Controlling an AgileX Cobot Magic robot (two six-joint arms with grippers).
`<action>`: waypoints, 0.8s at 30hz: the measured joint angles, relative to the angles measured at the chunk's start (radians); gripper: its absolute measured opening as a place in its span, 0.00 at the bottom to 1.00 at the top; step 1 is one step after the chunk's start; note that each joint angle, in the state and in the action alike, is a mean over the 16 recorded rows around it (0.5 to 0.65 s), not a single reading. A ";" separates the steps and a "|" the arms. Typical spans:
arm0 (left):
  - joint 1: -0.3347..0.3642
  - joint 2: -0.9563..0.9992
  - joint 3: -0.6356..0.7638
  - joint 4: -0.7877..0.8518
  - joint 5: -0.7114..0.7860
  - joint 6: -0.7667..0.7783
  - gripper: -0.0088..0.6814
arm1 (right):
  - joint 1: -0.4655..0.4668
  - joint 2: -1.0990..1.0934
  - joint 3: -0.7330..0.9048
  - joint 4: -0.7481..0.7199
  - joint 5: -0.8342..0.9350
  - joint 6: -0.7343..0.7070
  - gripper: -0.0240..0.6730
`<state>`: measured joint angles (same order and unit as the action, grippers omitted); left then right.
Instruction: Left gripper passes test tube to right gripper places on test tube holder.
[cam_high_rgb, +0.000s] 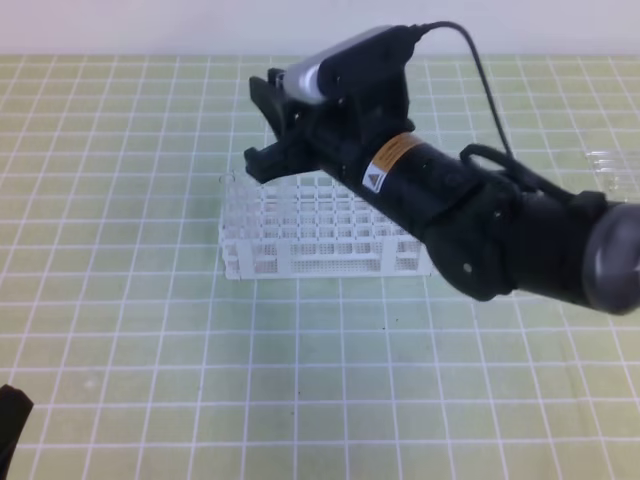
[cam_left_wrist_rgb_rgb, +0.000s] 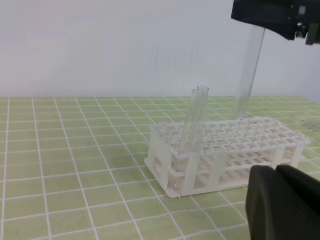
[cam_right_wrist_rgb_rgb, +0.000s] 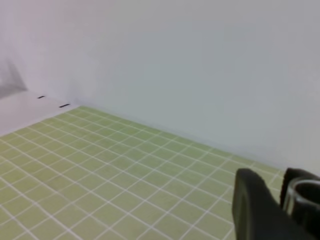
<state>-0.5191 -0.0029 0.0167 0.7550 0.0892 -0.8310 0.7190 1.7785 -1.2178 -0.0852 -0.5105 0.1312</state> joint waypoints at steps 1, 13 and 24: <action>0.000 0.000 0.000 0.000 0.000 0.000 0.01 | 0.001 0.009 -0.006 -0.001 -0.003 0.002 0.16; 0.000 -0.001 -0.002 0.000 0.002 0.000 0.01 | 0.004 0.092 -0.085 -0.008 0.013 0.013 0.16; 0.000 -0.001 -0.003 -0.001 0.003 -0.001 0.01 | 0.004 0.135 -0.097 -0.008 0.009 0.028 0.16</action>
<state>-0.5187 -0.0043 0.0133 0.7543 0.0924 -0.8318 0.7234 1.9131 -1.3152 -0.0927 -0.5019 0.1595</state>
